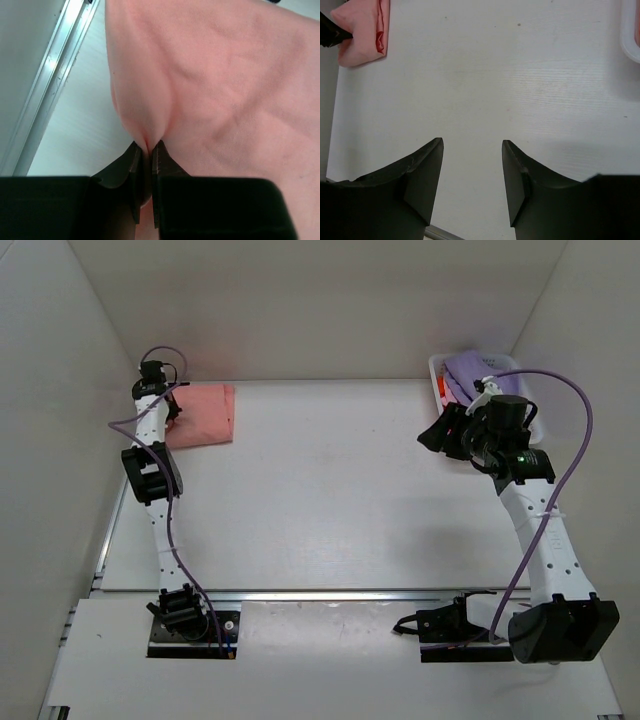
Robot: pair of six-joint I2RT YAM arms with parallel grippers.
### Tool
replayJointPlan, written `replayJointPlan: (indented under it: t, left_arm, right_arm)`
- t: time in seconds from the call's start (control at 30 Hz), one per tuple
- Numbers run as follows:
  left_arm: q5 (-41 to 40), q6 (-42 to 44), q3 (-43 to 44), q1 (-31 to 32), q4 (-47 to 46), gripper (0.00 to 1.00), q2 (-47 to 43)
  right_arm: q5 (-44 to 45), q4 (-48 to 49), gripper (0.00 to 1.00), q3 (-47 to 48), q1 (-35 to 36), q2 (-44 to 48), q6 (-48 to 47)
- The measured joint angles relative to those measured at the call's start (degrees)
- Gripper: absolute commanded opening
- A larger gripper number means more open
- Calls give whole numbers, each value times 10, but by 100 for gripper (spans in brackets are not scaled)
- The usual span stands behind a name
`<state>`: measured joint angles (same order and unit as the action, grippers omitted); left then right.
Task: Fold and stack the t-shirts
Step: Put the neatly folded tshirt into the corner of the board with the left arm
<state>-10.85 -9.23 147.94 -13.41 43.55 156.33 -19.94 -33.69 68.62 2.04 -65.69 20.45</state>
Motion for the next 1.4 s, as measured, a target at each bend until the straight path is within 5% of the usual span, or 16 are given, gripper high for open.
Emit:
replayJointPlan:
  t: [0.13, 0.2, 0.3, 0.33, 0.37, 0.57, 0.67, 0.9, 0.97, 1.03, 1.1, 1.4]
  left_arm:
    - [18, -12, 0, -10, -22, 16, 4]
    - [25, -15, -1, -11, -34, 49, 6]
    - [22, -25, -2, -12, -51, 58, 7]
    - [15, -26, -2, -13, -53, 86, 7]
    - [3, -24, -2, -12, -55, 98, 7]
    - [-30, -45, -37, -13, -58, 99, -17]
    - [-29, -48, -123, -12, -48, 99, -79]
    - [-48, -50, -498, 2, -119, 99, -370]
    - [-48, -52, -543, 10, -132, 99, -431]
    - [-46, -49, -562, 21, -142, 99, -473]
    - [-37, -44, -576, 39, -140, 99, -504]
    - [120, -85, -795, 161, -105, 98, -660]
  right_arm:
    - [-5, 17, 48, 0, 10, -7, 11]
    - [-9, 21, 48, 0, 14, -14, 17]
    - [-11, 21, 48, 0, 17, -20, 21]
    - [-11, 21, 48, 0, 18, -20, 22]
    - [-11, 21, 48, 0, 20, -20, 23]
    - [-11, 35, 73, -24, 22, -6, 29]
    - [-8, 38, 78, -60, 31, 15, 32]
    - [-10, 51, 80, -130, 57, 74, 45]
    - [-7, 56, 81, -147, 72, 95, 51]
    - [-9, 58, 95, -162, 83, 115, 56]
    - [-14, 59, 99, -175, 83, 135, 64]
    - [-50, 53, 99, -208, 0, 156, 55]
